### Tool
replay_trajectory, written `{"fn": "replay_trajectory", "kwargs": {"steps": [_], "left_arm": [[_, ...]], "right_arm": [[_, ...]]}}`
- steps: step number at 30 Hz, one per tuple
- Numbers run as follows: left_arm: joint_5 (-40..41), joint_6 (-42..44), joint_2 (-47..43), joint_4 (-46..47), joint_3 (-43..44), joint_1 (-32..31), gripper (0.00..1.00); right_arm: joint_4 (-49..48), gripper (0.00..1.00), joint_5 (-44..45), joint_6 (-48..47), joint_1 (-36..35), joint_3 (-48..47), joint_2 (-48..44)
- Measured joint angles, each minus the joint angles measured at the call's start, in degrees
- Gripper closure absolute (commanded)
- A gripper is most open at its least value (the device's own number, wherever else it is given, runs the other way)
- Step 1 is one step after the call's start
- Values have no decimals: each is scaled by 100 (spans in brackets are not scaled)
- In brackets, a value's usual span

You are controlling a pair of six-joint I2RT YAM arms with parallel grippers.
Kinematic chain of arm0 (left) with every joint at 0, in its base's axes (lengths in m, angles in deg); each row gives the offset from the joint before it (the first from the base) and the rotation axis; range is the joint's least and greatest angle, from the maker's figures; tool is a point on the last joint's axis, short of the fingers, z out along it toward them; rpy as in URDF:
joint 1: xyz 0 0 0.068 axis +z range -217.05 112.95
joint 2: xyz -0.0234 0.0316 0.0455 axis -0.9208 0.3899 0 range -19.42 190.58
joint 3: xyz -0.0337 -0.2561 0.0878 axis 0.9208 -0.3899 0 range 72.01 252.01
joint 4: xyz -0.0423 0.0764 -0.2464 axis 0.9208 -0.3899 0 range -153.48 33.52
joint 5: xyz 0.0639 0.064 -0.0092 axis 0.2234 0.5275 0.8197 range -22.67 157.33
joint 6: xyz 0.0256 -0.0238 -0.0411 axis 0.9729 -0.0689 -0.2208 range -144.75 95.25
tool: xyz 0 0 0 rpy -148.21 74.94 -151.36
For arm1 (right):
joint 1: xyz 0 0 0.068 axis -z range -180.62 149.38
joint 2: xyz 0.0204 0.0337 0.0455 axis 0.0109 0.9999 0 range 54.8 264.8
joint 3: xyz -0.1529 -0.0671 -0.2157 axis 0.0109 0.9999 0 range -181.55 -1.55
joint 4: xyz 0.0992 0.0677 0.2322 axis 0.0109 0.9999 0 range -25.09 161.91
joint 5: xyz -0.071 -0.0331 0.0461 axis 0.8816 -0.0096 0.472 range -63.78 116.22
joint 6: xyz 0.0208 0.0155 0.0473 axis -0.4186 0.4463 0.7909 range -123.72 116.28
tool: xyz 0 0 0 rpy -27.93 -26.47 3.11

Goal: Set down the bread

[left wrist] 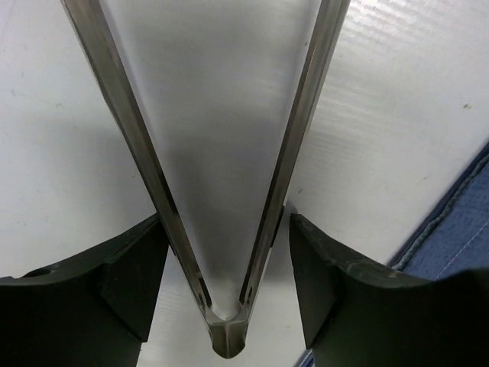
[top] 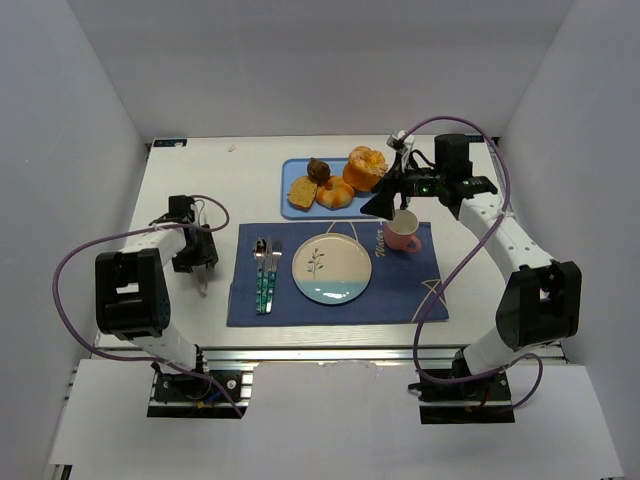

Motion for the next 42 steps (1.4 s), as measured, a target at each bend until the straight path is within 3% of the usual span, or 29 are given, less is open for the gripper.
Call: {"fn": "replay_trajectory", "kwargs": {"steps": [3, 6, 8, 16, 20, 23, 30, 36, 42], "left_arm": [[-13, -9, 20, 221, -28, 28, 31], [-28, -59, 35, 415, -59, 57, 55], [-68, -66, 66, 525, -59, 61, 65], [-328, -151, 33, 640, -59, 111, 83], [-1069, -420, -407, 485, -28, 103, 83], [-1731, -745, -946, 356, 332, -48, 75], [-2717, -1458, -1528, 428, 1408, -970, 61], [-3008, -1764, -1329, 302, 1593, -1261, 54], [-3038, -1792, -678, 63, 2275, -1633, 53]], "right_arm": [[2, 11, 15, 28, 31, 0, 0], [4, 11, 17, 31, 52, 0, 0], [9, 11, 22, 31, 70, 0, 0], [22, 11, 33, 31, 125, 2, 0], [39, 11, 35, 28, 162, 2, 0], [39, 11, 33, 31, 188, 4, 0], [26, 11, 28, 52, 258, 22, 0], [-17, 11, 11, 79, 350, 22, 0], [-37, 11, 4, 125, 466, 24, -2]]}}
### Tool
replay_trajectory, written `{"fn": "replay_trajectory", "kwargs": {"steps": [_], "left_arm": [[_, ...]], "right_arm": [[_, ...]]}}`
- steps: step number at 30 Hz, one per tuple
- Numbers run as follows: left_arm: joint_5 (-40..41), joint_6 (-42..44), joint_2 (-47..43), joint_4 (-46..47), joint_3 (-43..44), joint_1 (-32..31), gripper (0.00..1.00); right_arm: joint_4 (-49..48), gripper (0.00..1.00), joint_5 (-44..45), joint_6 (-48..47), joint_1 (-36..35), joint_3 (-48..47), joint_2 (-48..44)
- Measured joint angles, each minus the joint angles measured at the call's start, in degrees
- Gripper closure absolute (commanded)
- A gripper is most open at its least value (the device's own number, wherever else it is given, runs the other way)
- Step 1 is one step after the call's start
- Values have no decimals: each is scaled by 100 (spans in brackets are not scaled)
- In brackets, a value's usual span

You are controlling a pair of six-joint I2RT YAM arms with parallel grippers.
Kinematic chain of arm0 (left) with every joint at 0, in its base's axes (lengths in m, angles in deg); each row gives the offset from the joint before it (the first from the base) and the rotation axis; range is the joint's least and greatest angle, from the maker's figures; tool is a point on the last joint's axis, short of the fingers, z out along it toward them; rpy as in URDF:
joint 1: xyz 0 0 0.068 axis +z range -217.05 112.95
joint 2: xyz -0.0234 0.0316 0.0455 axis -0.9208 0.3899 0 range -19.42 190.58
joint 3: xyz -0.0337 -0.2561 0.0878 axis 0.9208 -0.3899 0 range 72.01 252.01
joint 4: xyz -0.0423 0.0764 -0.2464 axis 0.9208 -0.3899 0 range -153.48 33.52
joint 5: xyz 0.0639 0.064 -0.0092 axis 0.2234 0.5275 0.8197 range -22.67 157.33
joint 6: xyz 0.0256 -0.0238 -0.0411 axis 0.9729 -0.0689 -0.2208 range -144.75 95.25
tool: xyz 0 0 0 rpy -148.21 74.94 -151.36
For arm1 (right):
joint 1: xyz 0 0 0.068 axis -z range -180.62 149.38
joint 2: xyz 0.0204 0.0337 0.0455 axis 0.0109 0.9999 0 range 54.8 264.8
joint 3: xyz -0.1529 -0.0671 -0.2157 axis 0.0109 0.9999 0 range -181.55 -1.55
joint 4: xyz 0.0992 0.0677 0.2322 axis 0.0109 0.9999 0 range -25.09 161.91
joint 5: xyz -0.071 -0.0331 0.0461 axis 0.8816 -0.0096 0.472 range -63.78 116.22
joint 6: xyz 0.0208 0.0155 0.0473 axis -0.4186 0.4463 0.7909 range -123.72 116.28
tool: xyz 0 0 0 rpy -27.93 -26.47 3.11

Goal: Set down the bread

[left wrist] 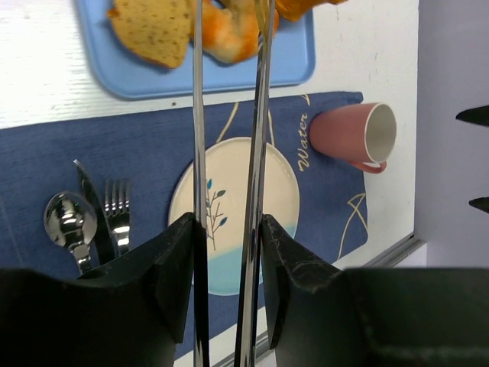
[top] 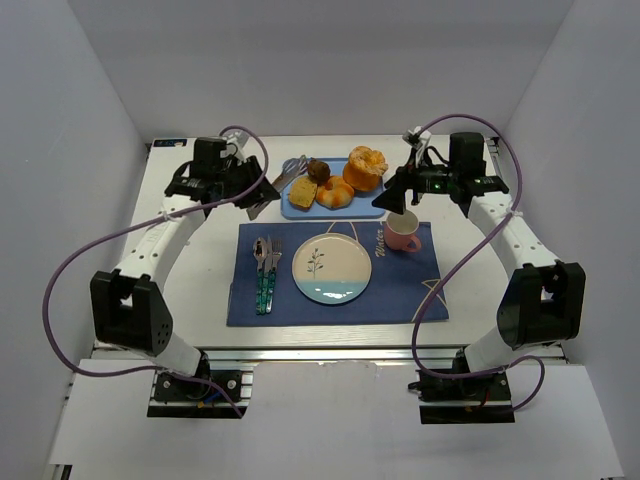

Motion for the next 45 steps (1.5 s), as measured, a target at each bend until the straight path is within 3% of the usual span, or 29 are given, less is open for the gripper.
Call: {"fn": "replay_trajectory", "kwargs": {"steps": [7, 18, 31, 45], "left_arm": [[251, 398, 511, -433, 680, -671, 53], [1491, 1447, 1233, -1139, 1202, -1980, 52], [2361, 2133, 1941, -1239, 2022, -2118, 49], [2426, 2334, 2267, -1241, 2194, -2177, 43]], "right_arm": [[-17, 11, -35, 61, 125, 109, -46], [-22, 11, -125, 83, 249, 125, -48], [-22, 11, -173, 87, 258, 162, -46], [-20, 11, -269, 107, 299, 184, -46]]}}
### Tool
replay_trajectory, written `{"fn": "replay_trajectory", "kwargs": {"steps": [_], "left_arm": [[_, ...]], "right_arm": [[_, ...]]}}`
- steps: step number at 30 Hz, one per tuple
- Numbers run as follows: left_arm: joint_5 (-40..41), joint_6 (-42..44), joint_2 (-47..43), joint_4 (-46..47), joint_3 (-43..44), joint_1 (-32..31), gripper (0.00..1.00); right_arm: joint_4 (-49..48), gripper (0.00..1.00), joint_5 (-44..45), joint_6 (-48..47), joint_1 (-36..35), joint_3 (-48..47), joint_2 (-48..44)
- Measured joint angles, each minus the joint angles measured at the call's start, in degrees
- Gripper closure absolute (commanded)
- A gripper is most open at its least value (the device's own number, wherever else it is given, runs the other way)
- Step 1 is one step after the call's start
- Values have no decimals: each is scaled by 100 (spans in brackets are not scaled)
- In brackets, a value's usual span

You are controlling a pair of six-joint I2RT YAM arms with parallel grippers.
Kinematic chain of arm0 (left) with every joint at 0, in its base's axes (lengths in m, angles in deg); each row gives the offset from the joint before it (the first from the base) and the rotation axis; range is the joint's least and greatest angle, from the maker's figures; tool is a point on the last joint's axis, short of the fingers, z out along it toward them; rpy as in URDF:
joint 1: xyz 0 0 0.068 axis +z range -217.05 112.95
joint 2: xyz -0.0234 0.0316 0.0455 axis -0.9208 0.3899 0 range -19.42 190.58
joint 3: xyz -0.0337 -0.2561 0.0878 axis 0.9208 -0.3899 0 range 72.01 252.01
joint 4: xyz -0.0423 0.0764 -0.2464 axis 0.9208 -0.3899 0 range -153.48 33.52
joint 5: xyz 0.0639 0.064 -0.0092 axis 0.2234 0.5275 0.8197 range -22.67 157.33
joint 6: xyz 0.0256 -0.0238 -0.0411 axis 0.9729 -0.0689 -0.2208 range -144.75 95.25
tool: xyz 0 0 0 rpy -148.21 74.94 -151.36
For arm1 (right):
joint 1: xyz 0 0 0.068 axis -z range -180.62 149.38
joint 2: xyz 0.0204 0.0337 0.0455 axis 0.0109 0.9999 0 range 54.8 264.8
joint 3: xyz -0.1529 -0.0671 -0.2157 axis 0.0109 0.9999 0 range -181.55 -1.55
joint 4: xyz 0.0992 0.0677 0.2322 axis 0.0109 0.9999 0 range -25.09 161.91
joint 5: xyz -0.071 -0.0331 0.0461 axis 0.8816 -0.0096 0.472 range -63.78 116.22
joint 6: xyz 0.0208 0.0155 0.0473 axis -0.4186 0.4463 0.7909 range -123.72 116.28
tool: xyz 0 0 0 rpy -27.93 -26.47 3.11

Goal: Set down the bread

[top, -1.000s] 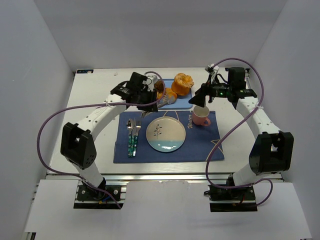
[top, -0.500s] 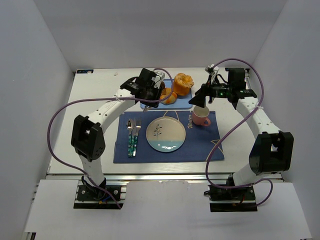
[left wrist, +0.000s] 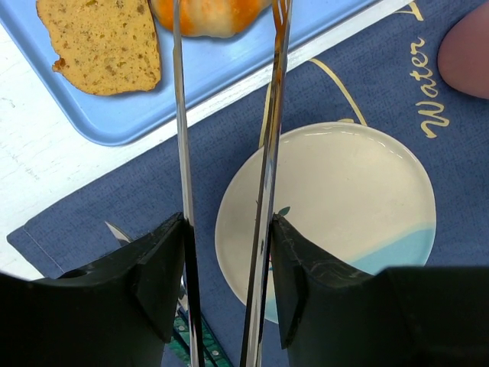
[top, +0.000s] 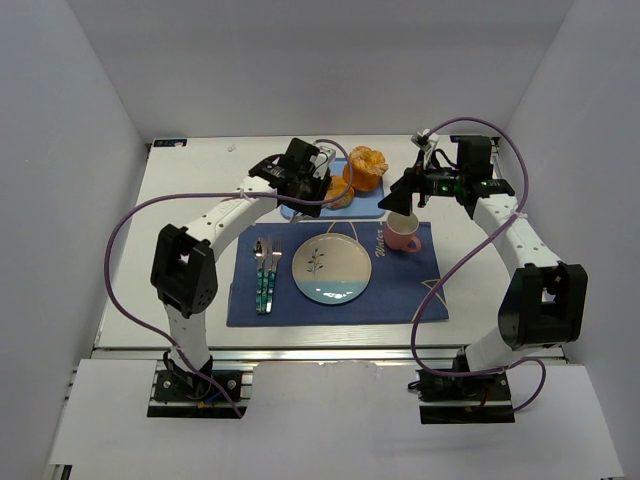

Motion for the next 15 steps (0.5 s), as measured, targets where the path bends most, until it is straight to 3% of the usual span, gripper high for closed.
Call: {"fn": "replay_trajectory", "kwargs": {"steps": [15], "left_arm": [[-149, 114, 310, -114, 164, 0, 43]], "right_arm": [[-2, 11, -31, 101, 26, 13, 0]]}}
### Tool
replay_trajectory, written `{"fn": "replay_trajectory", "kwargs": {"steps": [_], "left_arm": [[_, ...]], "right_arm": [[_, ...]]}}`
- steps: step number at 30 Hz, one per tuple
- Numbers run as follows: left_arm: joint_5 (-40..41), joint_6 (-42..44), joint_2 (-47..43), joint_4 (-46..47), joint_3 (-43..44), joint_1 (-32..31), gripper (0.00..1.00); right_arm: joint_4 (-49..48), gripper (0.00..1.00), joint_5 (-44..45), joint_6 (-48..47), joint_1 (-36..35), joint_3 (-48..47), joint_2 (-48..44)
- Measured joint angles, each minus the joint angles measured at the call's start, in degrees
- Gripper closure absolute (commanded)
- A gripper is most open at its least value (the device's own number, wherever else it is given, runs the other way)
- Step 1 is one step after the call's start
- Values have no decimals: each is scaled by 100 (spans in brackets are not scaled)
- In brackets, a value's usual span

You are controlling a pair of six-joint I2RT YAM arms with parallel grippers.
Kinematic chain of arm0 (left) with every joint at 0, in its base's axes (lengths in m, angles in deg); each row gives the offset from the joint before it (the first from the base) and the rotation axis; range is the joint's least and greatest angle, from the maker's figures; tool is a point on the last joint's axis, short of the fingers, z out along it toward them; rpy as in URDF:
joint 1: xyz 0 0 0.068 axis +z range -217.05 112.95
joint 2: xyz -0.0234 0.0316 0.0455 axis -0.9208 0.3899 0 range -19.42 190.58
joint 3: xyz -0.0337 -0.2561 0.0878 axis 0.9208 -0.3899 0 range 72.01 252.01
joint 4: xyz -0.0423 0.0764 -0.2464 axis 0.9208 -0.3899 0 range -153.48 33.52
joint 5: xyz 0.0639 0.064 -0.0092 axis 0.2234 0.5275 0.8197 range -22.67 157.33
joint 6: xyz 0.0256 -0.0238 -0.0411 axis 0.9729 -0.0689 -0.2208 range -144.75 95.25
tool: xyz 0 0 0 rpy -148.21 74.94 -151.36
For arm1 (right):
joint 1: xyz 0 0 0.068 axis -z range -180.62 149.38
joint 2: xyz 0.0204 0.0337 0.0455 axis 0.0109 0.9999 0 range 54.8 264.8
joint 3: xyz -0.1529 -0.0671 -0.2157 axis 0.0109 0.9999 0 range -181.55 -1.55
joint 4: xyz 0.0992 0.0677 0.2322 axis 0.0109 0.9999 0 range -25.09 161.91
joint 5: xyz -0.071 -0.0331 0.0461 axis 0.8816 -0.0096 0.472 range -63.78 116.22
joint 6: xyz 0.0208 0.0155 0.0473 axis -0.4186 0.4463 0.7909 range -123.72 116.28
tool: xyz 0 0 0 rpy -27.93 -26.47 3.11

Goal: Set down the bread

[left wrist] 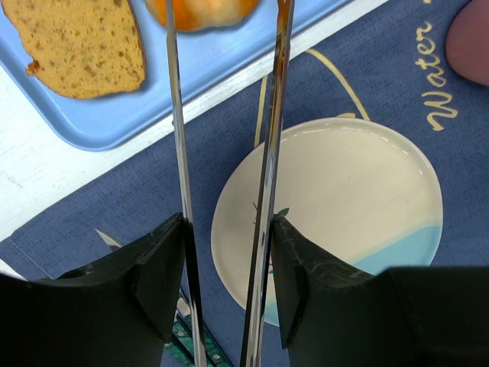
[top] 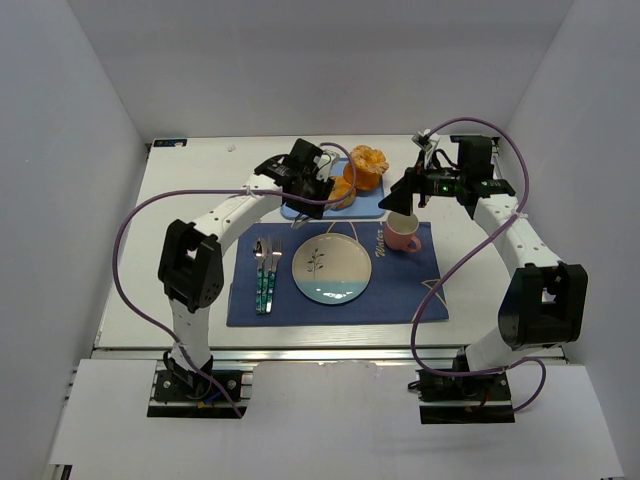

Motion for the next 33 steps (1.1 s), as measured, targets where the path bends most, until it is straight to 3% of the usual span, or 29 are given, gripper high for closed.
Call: {"fn": "replay_trajectory", "kwargs": {"steps": [14, 20, 29, 33], "left_arm": [[-125, 31, 289, -278, 262, 0, 47], [-138, 26, 481, -448, 317, 0, 64], [-136, 20, 522, -564, 678, 0, 78], [-136, -50, 503, -562, 702, 2, 93]], "right_arm": [[-42, 11, -74, 48, 2, 83, 0], [-44, 11, -103, 105, 4, 85, 0], [-114, 11, -125, 151, 33, 157, 0], [-136, 11, -125, 153, 48, 157, 0]]}}
